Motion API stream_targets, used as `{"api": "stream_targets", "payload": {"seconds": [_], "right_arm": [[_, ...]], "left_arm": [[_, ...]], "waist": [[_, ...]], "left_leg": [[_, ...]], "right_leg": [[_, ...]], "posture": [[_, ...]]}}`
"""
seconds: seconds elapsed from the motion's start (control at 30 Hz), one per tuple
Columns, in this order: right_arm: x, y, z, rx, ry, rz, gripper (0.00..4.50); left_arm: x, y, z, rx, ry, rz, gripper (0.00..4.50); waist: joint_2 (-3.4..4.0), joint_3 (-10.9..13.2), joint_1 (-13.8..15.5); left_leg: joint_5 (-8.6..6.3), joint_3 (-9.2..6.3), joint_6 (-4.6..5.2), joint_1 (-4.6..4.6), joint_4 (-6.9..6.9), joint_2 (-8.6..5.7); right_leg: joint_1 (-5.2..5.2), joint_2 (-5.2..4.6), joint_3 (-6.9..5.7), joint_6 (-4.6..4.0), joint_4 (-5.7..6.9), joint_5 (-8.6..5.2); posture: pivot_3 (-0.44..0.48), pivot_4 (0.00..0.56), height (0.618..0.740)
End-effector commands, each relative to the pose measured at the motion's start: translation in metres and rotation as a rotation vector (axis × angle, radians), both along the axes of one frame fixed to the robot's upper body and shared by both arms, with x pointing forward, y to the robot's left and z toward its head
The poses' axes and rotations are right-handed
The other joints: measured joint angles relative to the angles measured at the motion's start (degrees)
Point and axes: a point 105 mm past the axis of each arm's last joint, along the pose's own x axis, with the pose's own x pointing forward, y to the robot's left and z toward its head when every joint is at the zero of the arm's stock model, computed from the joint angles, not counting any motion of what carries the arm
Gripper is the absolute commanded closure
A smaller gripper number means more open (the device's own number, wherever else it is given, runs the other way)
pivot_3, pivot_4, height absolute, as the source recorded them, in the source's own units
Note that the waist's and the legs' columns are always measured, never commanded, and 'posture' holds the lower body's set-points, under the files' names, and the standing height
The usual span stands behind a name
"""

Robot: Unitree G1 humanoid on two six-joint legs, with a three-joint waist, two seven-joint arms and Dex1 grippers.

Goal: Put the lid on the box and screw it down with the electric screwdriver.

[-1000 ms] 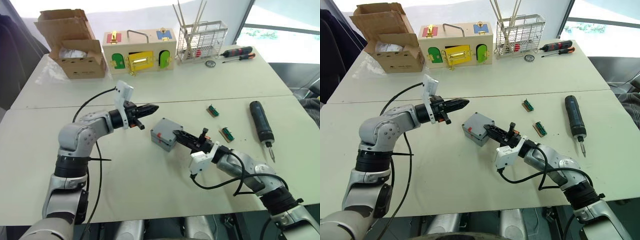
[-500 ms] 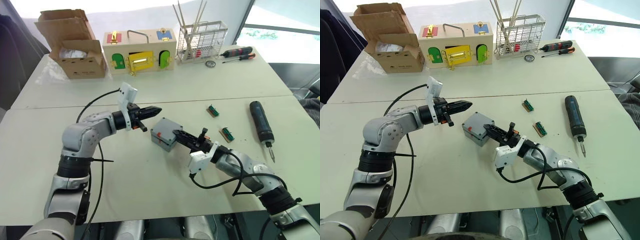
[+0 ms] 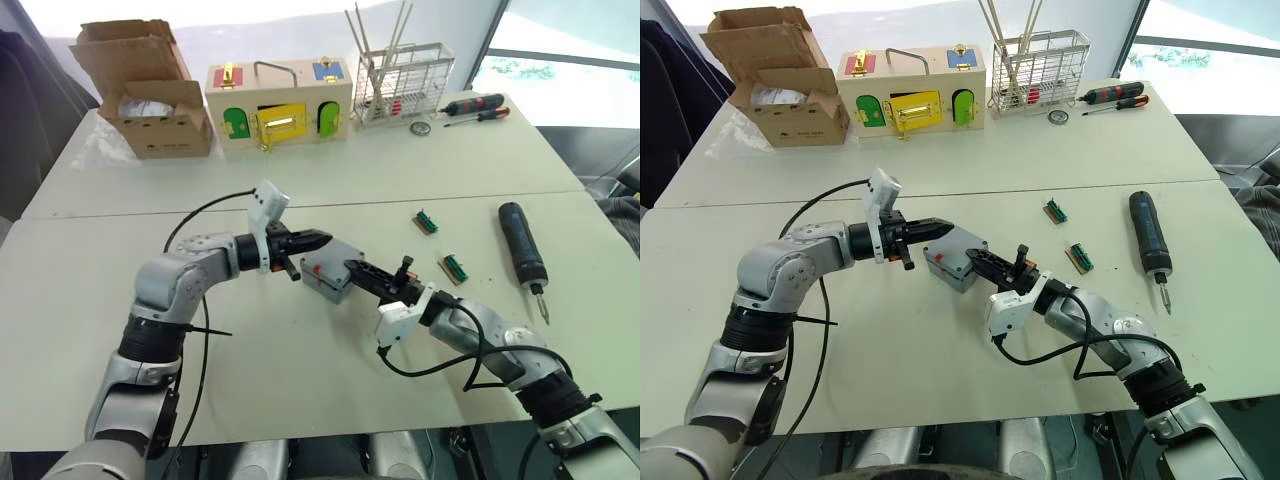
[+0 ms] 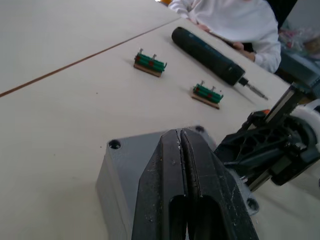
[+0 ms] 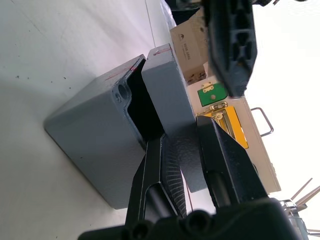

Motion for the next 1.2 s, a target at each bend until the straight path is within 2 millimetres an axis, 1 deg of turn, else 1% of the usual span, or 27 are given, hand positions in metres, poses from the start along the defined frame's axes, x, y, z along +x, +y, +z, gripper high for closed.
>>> {"api": "stream_targets", "payload": {"seconds": [0.03,0.13,0.17,0.2,0.27,0.3,0.33,0.53,0.57,0.6,0.63,0.67,0.83,1.0,1.2], "right_arm": [[-0.008,0.000,-0.016,-0.032,0.053,0.014,4.37],[-0.008,0.000,-0.017,-0.029,0.055,0.012,4.37],[-0.008,-0.001,-0.017,-0.028,0.056,0.010,3.29],[-0.008,-0.001,-0.017,-0.028,0.055,0.008,3.00],[-0.008,-0.001,-0.017,-0.027,0.055,0.006,1.98],[-0.008,-0.002,-0.016,-0.028,0.052,0.004,1.55],[-0.007,-0.003,-0.016,-0.029,0.052,0.000,1.21],[-0.006,-0.008,-0.012,-0.027,0.045,-0.013,1.21],[-0.006,-0.008,-0.011,-0.027,0.043,-0.013,1.21],[-0.007,-0.009,-0.010,-0.028,0.042,-0.012,1.21],[-0.008,-0.010,-0.010,-0.029,0.041,-0.011,1.21],[-0.009,-0.010,-0.009,-0.032,0.039,-0.007,1.21],[-0.013,-0.009,-0.008,-0.072,0.026,0.019,1.21],[-0.014,-0.011,-0.002,-0.061,0.011,0.022,1.21],[-0.021,-0.024,-0.007,-0.071,0.037,0.001,1.21]], "left_arm": [[-0.004,-0.007,-0.010,0.090,-0.048,-0.041,4.48],[-0.007,-0.009,-0.020,0.130,-0.039,-0.061,4.48],[-0.008,-0.009,-0.024,0.146,-0.038,-0.066,4.50],[-0.009,-0.009,-0.029,0.159,-0.030,-0.065,4.50],[-0.009,-0.009,-0.034,0.173,-0.018,-0.062,4.50],[-0.010,-0.008,-0.038,0.187,-0.011,-0.062,4.50],[-0.011,-0.008,-0.041,0.198,-0.005,-0.063,4.50],[-0.008,-0.003,-0.058,0.277,0.006,-0.023,4.50],[-0.008,-0.001,-0.061,0.286,0.010,-0.017,4.50],[-0.008,-0.001,-0.062,0.289,0.012,-0.015,4.50],[-0.008,0.000,-0.064,0.294,0.018,-0.015,4.50],[-0.009,0.001,-0.066,0.299,0.020,-0.016,4.50],[-0.010,0.003,-0.074,0.320,0.029,-0.015,4.50],[-0.011,0.003,-0.080,0.324,0.037,-0.009,4.50],[-0.011,0.003,-0.083,0.336,0.038,-0.009,4.50]], "waist": [[-0.01,-0.01,0.16],[-0.01,-0.08,0.19],[-0.01,-0.10,0.18],[-0.02,-0.16,0.09],[-0.03,-0.52,0.07],[-0.02,-0.71,0.07],[-0.02,-0.81,0.07],[-0.01,-1.14,0.20],[-0.01,-1.15,0.22],[0.01,-1.21,0.24],[0.04,-1.25,0.24],[0.05,-1.29,0.23],[0.06,-1.49,0.19],[0.05,-1.56,0.24],[0.03,-1.60,0.98]], "left_leg": [[0.00,-0.01,0.00,0.08,-0.03,-0.01],[-0.04,-0.02,0.05,0.62,-0.16,-0.02],[-0.04,-0.02,0.06,0.65,-0.17,-0.02],[-0.04,-0.03,0.07,0.65,-0.18,-0.02],[-0.05,-0.02,0.07,0.69,-0.21,0.01],[-0.05,-0.02,0.07,0.70,-0.23,0.00],[-0.05,-0.02,0.07,0.73,-0.25,0.00],[-0.09,-0.03,0.14,1.02,-0.32,0.02],[-0.10,-0.03,0.17,1.18,-0.38,0.01],[-0.11,-0.03,0.18,1.62,-0.67,0.01],[-0.25,-0.04,0.43,1.85,-0.85,0.01],[-0.27,-0.05,0.47,1.97,-0.85,0.02],[-0.23,-0.06,0.38,2.00,-0.86,0.05],[-0.23,-0.06,0.39,2.02,-0.86,0.07],[-0.25,-0.10,0.42,2.02,-0.86,0.07]], "right_leg": [[0.10,0.00,0.00,0.00,-0.05,0.00],[0.67,0.00,0.00,-0.01,-0.19,-0.01],[0.70,0.00,0.00,-0.01,-0.19,-0.01],[0.70,0.00,0.00,-0.01,-0.19,-0.01],[0.69,0.00,0.01,-0.01,-0.18,-0.01],[0.69,0.00,0.01,-0.01,-0.18,-0.01],[0.71,0.00,0.00,-0.01,-0.18,-0.01],[1.05,0.01,0.00,-0.01,-0.27,-0.03],[1.23,0.01,0.00,-0.01,-0.38,-0.03],[1.67,0.01,0.00,-0.01,-0.75,-0.04],[1.97,0.03,-0.01,-0.01,-1.01,-0.04],[2.08,0.03,-0.02,0.00,-1.02,-0.06],[2.12,0.03,0.00,0.01,-1.07,-0.06],[2.15,0.03,0.00,0.01,-1.08,-0.06],[2.19,0.03,0.02,0.01,-1.13,-0.07]], "posture": [[0.000,0.150,0.734],[0.000,0.150,0.734],[0.000,0.150,0.734],[0.000,0.150,0.734],[0.000,0.150,0.734],[0.000,0.150,0.734],[0.000,0.150,0.734],[0.000,0.150,0.734],[0.000,0.150,0.734],[0.000,0.150,0.734],[0.000,0.150,0.734],[0.000,0.150,0.734],[0.000,0.150,0.734],[0.000,0.150,0.734],[0.000,0.150,0.734]]}}
